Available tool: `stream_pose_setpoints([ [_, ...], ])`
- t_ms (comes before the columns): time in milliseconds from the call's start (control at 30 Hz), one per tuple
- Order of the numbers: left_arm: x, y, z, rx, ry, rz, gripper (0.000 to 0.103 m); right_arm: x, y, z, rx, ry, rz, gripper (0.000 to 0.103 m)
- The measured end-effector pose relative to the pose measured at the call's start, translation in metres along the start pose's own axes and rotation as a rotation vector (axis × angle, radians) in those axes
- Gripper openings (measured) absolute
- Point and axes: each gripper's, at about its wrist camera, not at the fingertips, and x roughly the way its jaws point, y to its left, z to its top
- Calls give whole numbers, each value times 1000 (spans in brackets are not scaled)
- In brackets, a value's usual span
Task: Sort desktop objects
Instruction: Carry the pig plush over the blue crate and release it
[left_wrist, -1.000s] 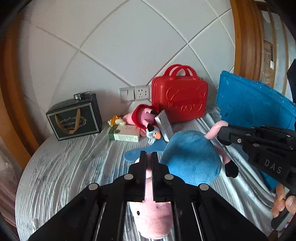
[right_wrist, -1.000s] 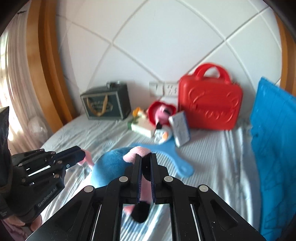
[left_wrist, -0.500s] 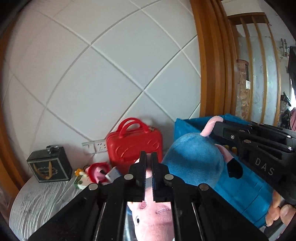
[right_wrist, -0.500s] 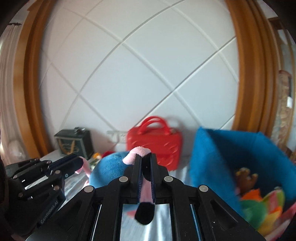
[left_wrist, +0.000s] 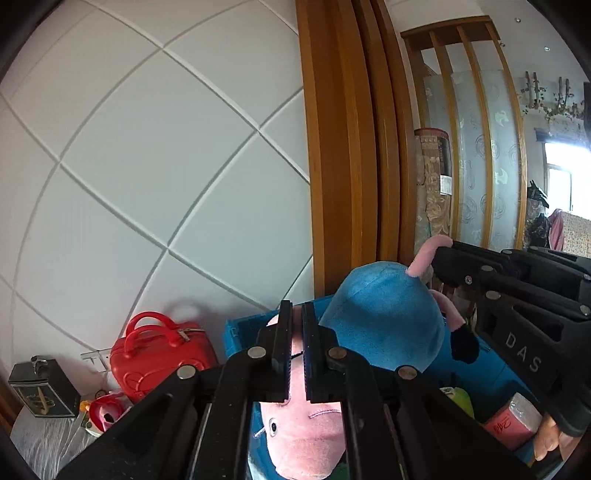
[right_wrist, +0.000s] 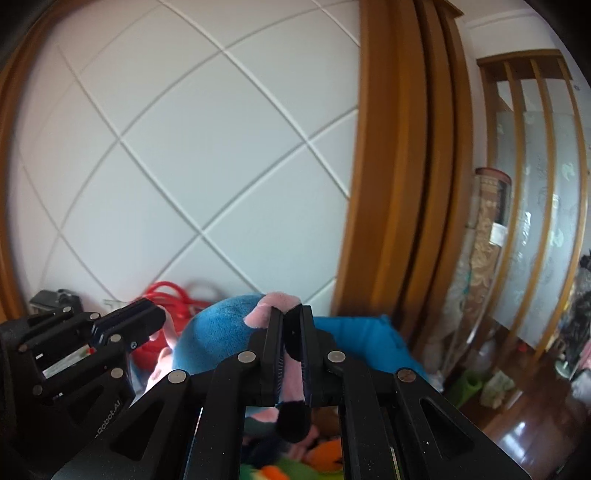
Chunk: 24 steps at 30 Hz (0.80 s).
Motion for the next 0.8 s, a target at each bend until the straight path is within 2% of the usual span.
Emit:
stream_pose_setpoints([
  [133, 50, -29, 5, 12, 81, -21, 5, 29, -44, 0, 29, 38, -39, 8],
  [300, 104, -41, -9, 11, 222, -37, 5, 81, -67, -10, 17, 120, -54, 8],
  [433, 133, -41, -29, -3, 337, -47, 5, 119, -71, -30, 21, 211, -45, 8],
  [633, 160, -39, -54, -4, 491, -21, 7, 161, -75, -53, 53, 343, -30, 9],
  [733, 172, -37, -66, -22, 608, -53, 8, 176, -74, -64, 64, 409, -29, 10],
  [800, 174, -34, -73, -31, 662, -61, 14, 181, -71, -70, 60, 451, -39, 10],
])
